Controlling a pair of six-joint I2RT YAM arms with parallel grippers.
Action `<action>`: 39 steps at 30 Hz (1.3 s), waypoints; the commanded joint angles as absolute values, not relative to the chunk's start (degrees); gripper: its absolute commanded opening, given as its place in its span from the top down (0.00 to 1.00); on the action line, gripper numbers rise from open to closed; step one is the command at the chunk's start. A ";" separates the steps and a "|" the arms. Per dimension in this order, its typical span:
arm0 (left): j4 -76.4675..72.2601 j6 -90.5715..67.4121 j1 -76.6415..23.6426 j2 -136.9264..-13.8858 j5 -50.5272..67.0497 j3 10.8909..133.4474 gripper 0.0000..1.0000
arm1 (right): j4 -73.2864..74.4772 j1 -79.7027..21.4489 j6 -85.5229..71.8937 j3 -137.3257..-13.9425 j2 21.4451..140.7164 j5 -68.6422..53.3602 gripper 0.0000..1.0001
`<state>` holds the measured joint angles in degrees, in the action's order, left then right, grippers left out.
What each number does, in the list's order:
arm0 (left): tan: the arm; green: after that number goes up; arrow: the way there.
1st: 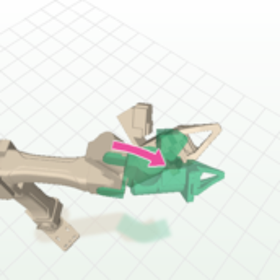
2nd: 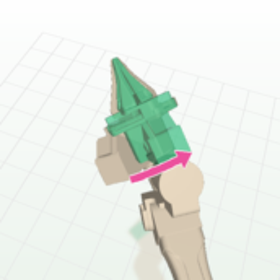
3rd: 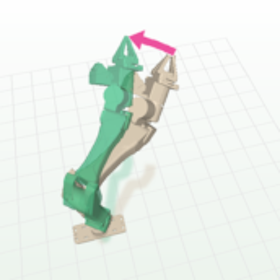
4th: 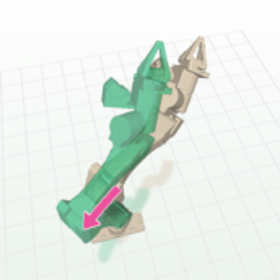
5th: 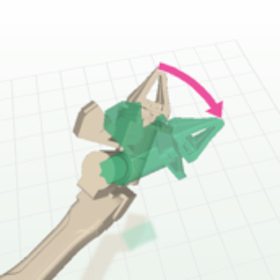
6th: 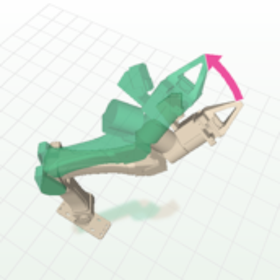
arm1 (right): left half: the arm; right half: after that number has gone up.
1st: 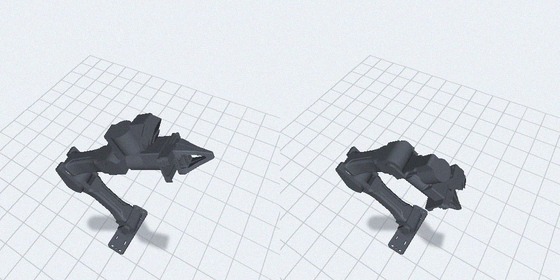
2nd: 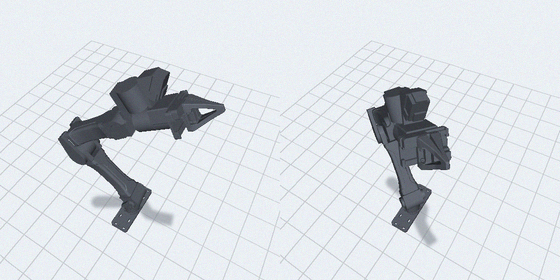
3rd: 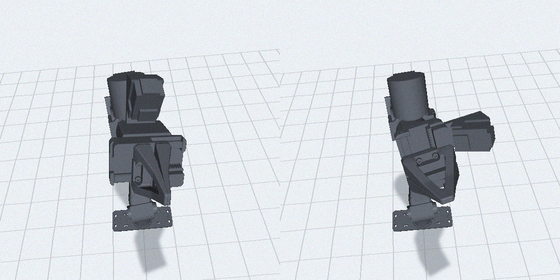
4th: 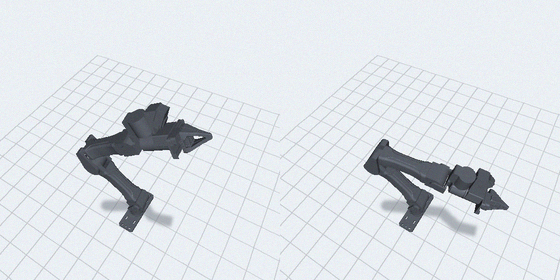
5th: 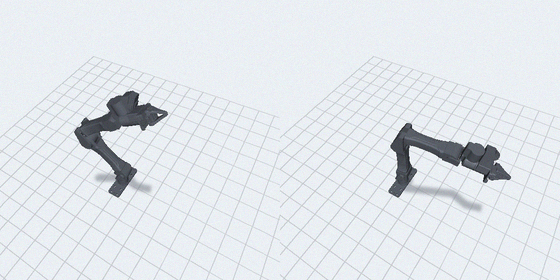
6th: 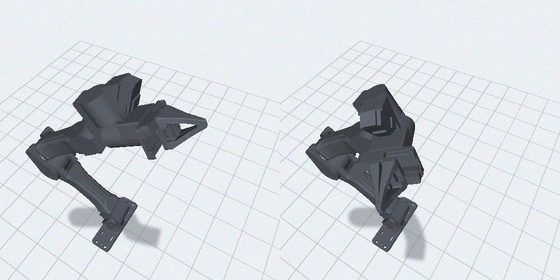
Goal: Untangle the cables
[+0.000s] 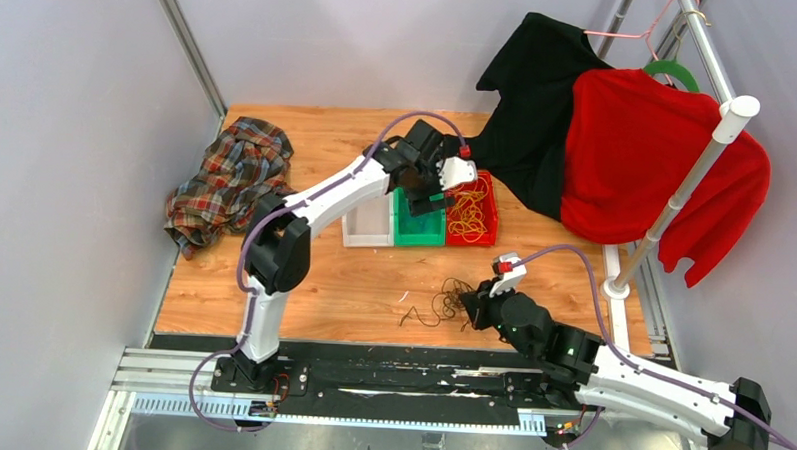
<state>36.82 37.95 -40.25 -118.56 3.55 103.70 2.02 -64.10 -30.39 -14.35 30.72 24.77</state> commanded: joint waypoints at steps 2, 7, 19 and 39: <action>47.34 35.17 -39.20 -108.25 16.04 109.74 0.07 | 1.32 -65.30 -32.06 -13.11 27.77 27.43 0.99; 54.03 31.21 -39.60 -99.17 29.88 103.10 0.05 | -1.52 -65.30 -32.68 -13.20 27.21 27.32 0.99; 53.35 35.35 -47.07 -93.99 37.96 88.07 0.10 | -11.60 -65.24 -29.07 -16.19 33.16 18.28 0.99; 48.03 29.67 -49.13 -94.02 31.95 82.92 0.56 | -19.75 -65.22 -26.02 -20.39 41.51 15.56 0.99</action>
<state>51.92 31.24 -48.90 -95.31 37.21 83.74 -16.99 -64.10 -27.00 -18.31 41.91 16.43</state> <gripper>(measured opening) 0.509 0.012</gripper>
